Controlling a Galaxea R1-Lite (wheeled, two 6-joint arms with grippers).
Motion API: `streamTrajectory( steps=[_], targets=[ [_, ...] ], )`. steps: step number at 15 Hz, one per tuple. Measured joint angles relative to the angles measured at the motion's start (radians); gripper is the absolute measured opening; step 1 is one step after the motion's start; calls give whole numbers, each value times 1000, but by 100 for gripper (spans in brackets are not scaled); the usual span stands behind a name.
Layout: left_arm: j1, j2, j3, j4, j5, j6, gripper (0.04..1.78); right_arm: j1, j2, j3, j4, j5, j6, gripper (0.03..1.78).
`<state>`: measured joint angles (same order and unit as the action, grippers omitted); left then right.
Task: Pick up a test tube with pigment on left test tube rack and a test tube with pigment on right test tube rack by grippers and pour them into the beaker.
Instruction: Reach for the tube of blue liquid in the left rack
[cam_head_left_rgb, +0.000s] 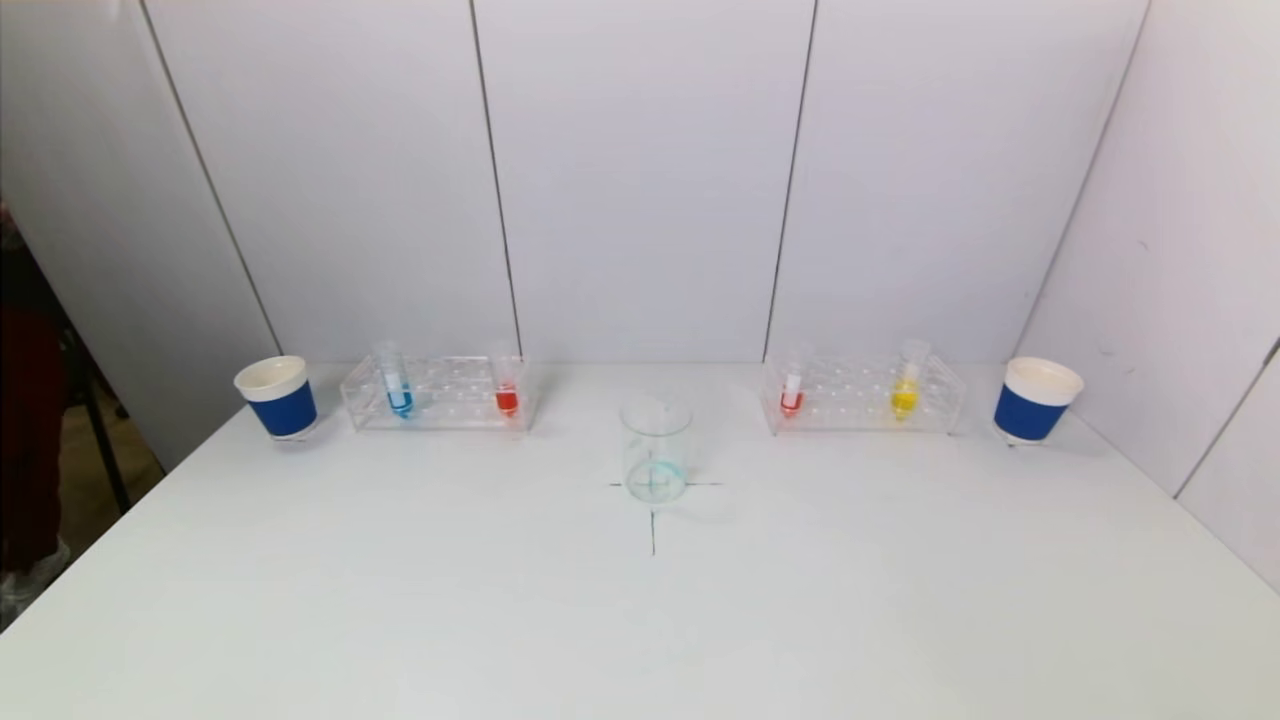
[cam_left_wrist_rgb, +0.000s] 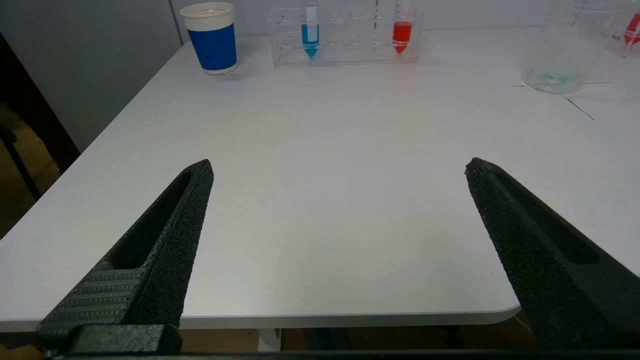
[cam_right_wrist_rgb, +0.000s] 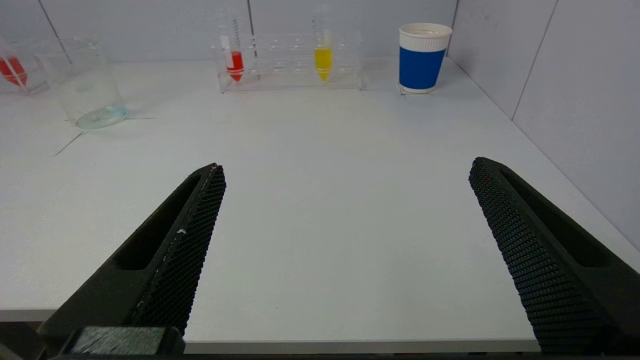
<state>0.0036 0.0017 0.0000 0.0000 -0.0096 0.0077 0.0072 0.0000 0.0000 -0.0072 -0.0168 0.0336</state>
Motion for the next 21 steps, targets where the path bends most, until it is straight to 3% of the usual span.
streamTrajectory(
  steps=[17,21],
  targets=[
    [0,0,0,0,-1,8,176,0,0,0,0,0,0,177],
    [0,0,-1,10,-14,64,176,0,0,0,0,0,0,177]
  ],
)
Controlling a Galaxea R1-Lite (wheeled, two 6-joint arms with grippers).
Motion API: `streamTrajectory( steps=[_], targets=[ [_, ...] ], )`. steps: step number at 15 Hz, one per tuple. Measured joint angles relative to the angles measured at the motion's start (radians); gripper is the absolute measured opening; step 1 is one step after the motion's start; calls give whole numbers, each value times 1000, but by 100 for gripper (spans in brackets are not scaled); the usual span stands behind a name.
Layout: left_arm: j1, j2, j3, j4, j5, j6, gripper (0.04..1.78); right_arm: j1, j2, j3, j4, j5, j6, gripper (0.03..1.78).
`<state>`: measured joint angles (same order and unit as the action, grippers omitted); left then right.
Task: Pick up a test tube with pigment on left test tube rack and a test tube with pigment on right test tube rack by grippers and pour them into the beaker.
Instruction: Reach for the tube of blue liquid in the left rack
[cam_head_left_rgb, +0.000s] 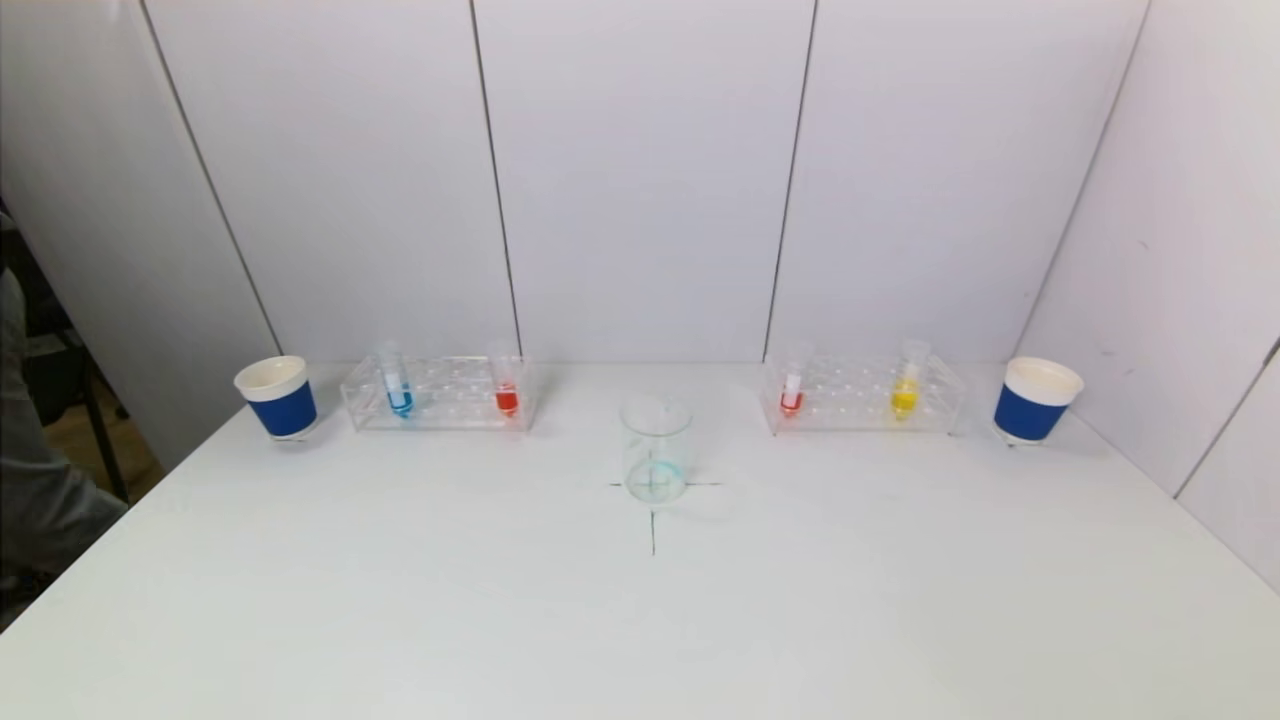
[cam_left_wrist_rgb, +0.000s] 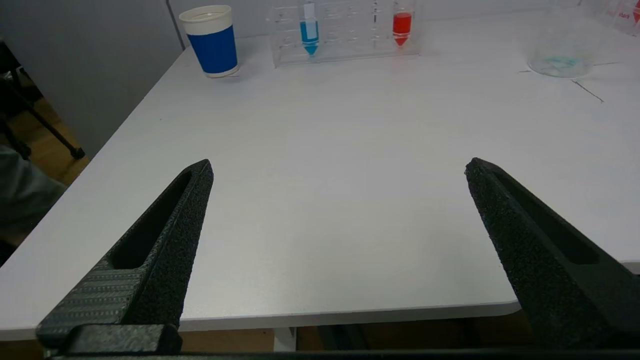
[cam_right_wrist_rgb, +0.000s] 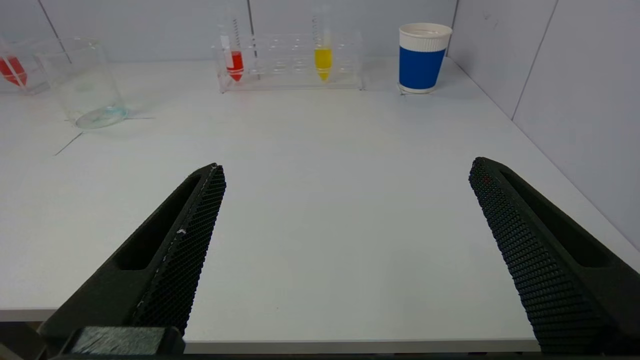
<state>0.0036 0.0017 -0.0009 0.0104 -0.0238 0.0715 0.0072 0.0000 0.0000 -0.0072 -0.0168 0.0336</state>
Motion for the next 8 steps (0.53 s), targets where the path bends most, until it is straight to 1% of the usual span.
streamTrajectory(
  steps=[2,4,6,8],
  targets=[
    [0,2,-34,27,-27,46,176,0,0,0,0,0,0,177],
    [-1,30,-110,64,-40,67,176,0,0,0,0,0,0,177],
    [-1,103,-205,76,-41,79,176,0,0,0,0,0,0,177],
    [-2,229,-321,66,-40,80,176,0,0,0,0,0,0,177]
  ],
)
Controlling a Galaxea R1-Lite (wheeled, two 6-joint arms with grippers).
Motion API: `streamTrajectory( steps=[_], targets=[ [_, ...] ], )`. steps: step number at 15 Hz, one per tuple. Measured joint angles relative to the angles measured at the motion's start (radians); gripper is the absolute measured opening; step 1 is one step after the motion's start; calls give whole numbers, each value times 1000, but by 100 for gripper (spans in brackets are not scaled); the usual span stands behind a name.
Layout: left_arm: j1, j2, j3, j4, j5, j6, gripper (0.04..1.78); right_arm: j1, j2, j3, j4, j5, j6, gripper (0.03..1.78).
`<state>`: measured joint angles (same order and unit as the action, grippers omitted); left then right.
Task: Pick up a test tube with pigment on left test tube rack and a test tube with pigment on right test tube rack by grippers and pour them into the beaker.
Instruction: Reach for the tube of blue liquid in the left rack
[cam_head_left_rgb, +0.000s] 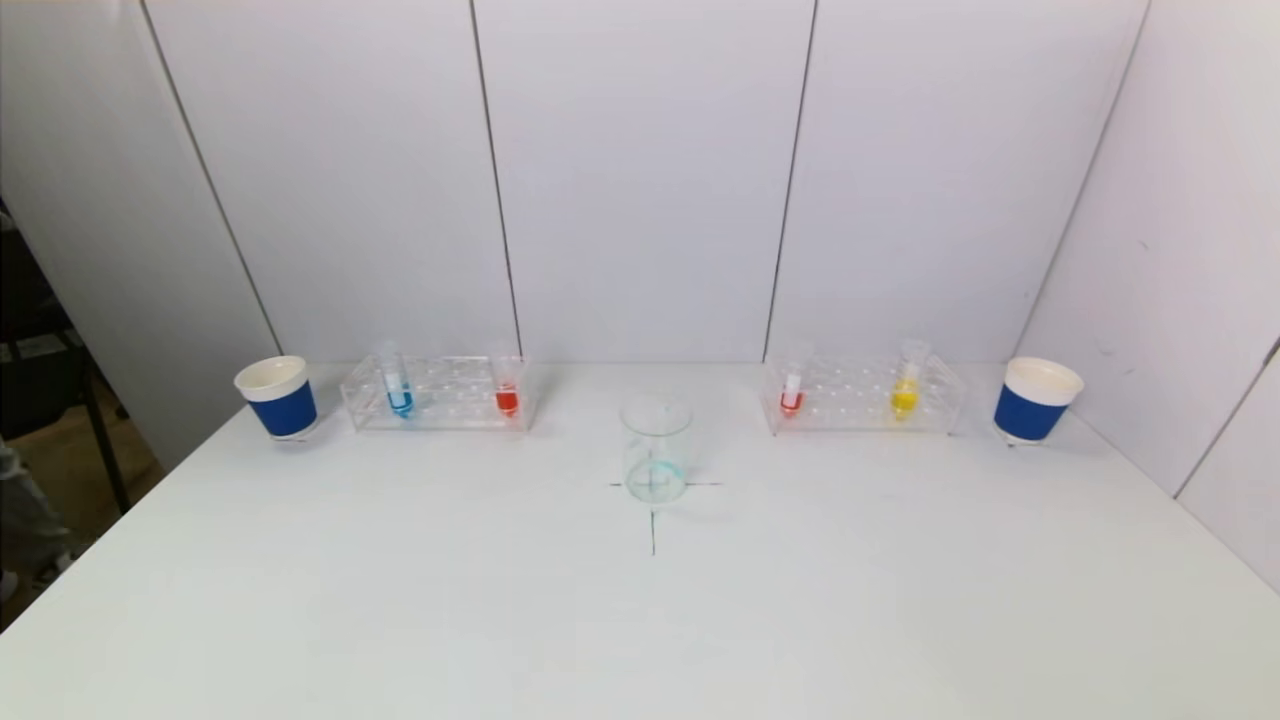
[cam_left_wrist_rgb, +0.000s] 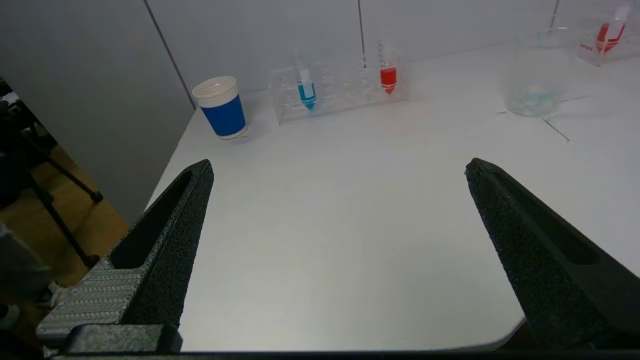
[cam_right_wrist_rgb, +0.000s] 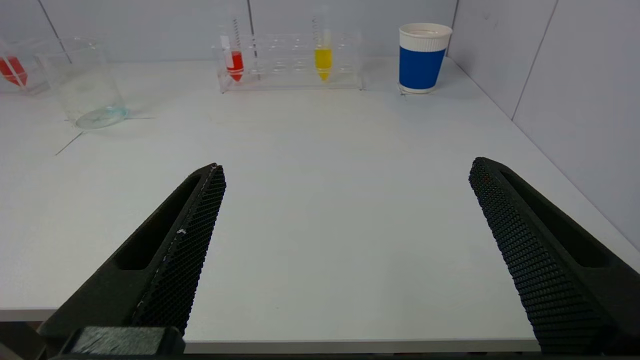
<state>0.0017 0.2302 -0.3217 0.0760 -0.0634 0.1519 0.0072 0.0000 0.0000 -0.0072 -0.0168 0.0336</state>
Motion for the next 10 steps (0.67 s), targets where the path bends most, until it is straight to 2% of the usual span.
streamTrajectory(
  steps=[4,10],
  targets=[
    [2,302,-148,-129,13,-32,176,0,0,0,0,0,0,177],
    [5,751,-196,-472,26,-118,176,0,0,0,0,0,0,177]
  ],
)
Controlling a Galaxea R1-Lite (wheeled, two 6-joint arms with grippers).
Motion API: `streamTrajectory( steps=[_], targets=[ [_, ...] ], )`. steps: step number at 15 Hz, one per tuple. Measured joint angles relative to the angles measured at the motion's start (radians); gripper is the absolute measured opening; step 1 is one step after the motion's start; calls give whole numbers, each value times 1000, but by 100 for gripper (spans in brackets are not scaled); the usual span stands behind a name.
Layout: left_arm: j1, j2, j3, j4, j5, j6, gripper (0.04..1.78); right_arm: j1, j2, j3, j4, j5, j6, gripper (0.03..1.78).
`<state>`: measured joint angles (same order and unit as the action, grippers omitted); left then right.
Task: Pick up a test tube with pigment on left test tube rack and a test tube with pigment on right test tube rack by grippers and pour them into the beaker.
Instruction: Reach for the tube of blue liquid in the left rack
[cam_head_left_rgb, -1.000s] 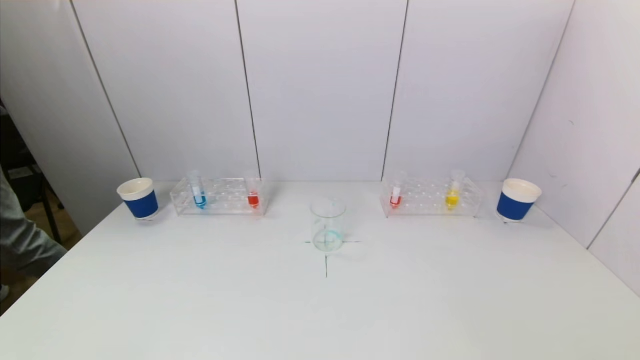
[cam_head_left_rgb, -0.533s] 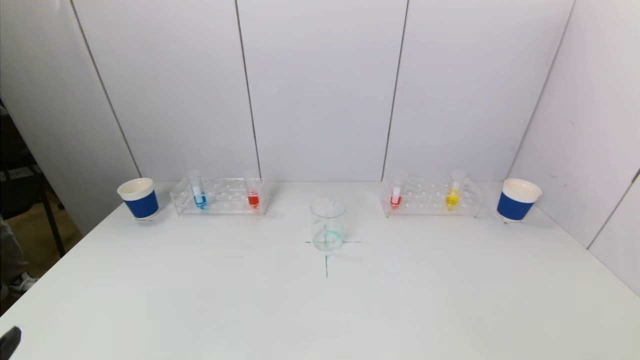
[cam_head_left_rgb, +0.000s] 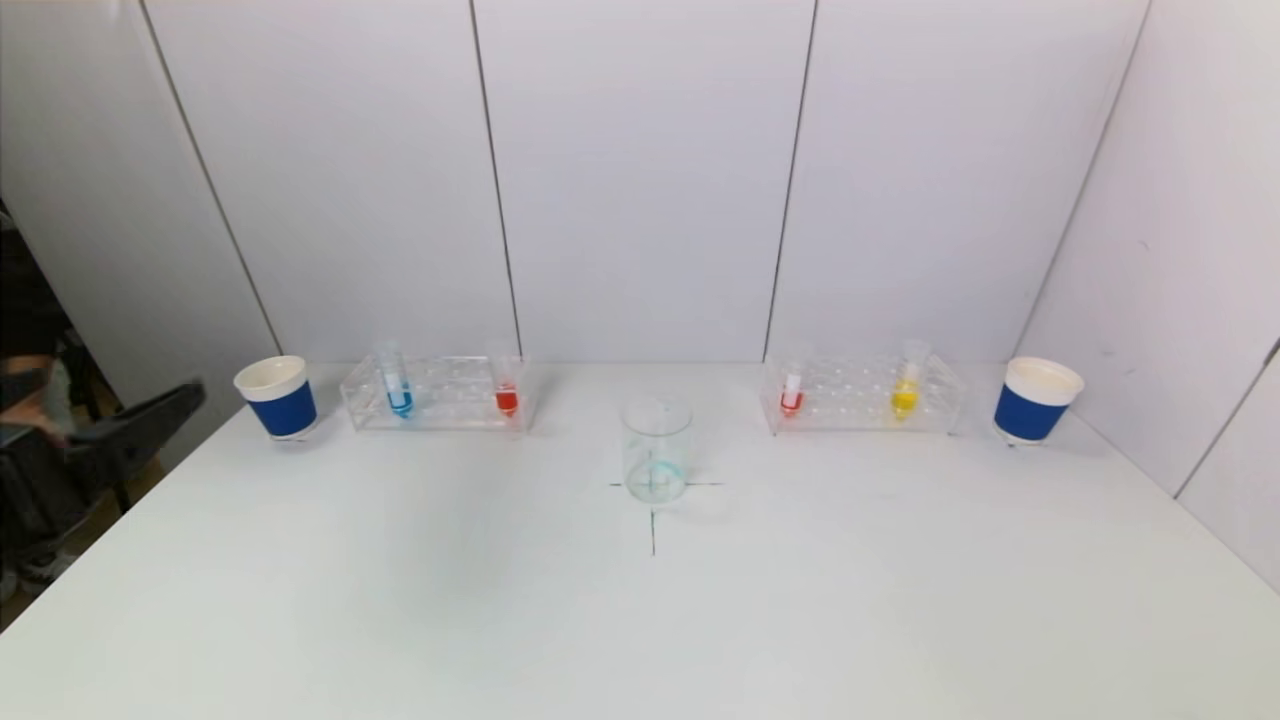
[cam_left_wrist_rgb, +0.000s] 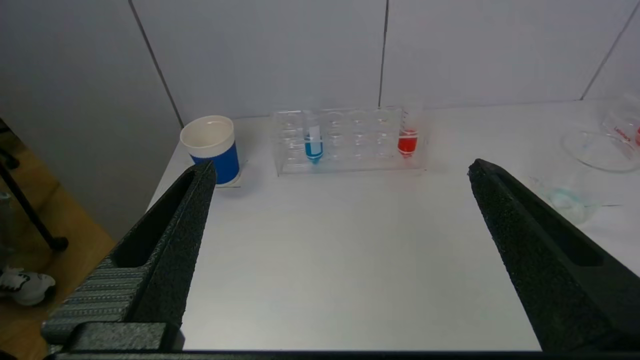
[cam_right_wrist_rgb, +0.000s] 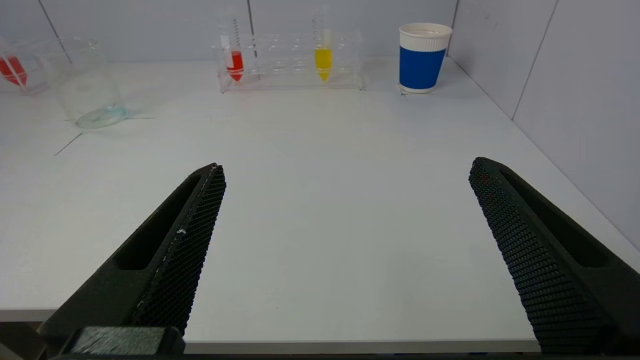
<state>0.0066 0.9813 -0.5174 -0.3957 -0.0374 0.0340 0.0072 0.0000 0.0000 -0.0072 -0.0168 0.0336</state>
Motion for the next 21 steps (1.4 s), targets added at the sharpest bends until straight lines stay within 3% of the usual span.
streamTrajectory(
  steps=[10,21],
  targets=[
    [3,666,-32,-633,-56,-27,176,0,0,0,0,0,0,177],
    [20,1129,-150,-1012,-59,-52,176,0,0,0,0,0,0,177]
  ],
)
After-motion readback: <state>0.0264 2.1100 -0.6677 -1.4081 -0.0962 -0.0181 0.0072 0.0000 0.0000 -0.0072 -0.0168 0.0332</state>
